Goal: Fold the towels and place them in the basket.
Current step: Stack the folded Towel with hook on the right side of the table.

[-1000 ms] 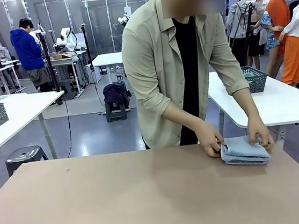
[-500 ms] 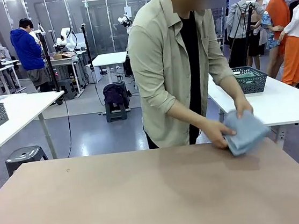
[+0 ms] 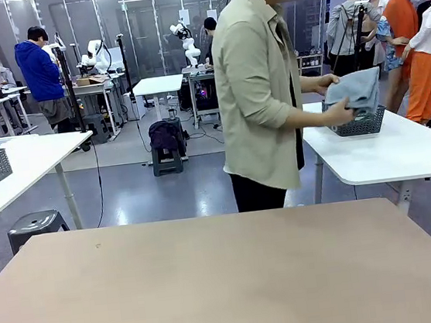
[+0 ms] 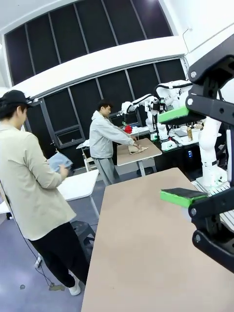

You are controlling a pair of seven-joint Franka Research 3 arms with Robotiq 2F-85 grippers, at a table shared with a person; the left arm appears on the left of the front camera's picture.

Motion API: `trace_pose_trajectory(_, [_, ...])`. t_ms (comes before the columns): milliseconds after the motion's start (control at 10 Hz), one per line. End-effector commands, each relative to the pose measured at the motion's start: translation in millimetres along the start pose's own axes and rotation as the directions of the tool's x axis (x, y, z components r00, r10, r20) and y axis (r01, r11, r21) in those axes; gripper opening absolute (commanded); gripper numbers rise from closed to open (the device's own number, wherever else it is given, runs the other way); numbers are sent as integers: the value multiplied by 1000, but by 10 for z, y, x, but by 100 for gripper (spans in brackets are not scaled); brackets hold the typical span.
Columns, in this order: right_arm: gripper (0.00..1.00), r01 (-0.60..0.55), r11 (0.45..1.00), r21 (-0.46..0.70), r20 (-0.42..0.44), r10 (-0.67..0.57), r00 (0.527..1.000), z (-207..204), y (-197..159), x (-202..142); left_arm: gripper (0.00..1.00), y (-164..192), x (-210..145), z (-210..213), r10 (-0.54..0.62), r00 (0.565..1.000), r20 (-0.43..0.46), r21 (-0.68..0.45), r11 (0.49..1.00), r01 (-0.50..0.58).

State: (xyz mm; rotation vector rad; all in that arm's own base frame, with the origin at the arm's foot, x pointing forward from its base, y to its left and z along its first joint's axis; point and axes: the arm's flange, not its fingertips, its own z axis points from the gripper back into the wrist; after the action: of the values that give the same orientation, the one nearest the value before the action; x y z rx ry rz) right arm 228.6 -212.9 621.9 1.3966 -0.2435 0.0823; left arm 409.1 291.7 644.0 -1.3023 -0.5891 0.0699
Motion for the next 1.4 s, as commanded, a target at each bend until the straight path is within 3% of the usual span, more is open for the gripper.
trace_pose_trajectory(0, [100, 10, 1000, -2, 18, -10, 1000, -3, 0, -36, 67, -7, -7, 18, 19, 1000, 3, 2, 1000, -19])
trace_pose_trajectory(300, [100, 13, 1000, 6, 2, -13, 1000, -55, -76, 54, 67, 3, -1, 6, 3, 1000, 1, 1, 1000, -3])
trace_pose_trajectory(600, [99, 53, 996, 67, -19, -51, 998, -51, -408, 242, 67, 91, 14, 19, 63, 993, -95, 65, 996, -57])
trace_pose_trajectory(700, [100, 53, 995, 79, -37, -50, 998, -39, -448, 293, 87, 130, 17, 3, 70, 991, -116, 59, 996, -64])
trace_pose_trajectory(800, [100, 57, 995, 80, -46, -54, 998, -21, -477, 339, 87, 173, 7, -3, 88, 987, -136, 59, 995, -81])
trace_pose_trajectory(900, [100, 50, 995, 82, -47, -46, 998, -14, -489, 361, 100, 203, -17, 3, 97, 985, -140, 66, 994, -88])
trace_pose_trajectory(1300, [100, 25, 995, 94, -60, -20, 998, -36, -543, 410, 100, 331, -71, 86, 126, 977, -169, 68, 991, -115])
